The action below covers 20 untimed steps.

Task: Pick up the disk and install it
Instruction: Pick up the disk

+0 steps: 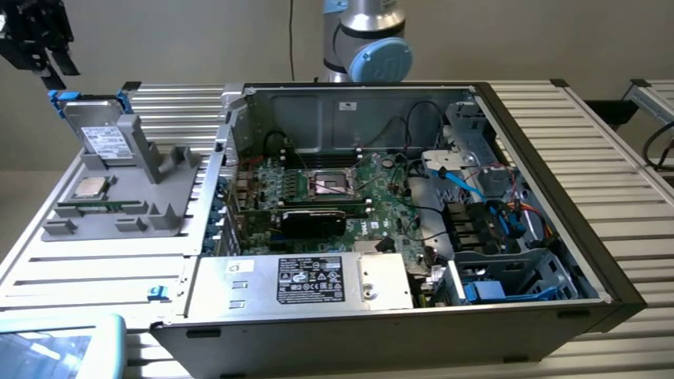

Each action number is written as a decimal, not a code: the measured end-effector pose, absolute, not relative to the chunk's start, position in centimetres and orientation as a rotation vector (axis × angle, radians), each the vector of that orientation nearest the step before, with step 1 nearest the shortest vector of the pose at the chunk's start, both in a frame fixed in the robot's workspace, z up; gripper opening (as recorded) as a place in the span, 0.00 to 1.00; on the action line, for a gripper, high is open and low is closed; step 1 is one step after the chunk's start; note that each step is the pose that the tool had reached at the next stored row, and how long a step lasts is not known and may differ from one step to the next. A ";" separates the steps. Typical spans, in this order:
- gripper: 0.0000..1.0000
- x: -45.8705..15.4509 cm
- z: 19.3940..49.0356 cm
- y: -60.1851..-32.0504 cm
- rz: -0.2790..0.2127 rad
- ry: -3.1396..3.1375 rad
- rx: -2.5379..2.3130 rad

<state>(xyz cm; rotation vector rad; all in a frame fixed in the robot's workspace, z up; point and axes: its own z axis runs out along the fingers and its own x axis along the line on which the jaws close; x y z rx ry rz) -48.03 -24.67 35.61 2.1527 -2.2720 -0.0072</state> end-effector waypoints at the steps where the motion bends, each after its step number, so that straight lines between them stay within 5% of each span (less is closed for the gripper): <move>1: 0.49 -48.0 35.4 -24.6 -0.007 -2.269 2.156; 20: 0.57 -48.0 32.1 -24.3 -0.019 -2.254 2.159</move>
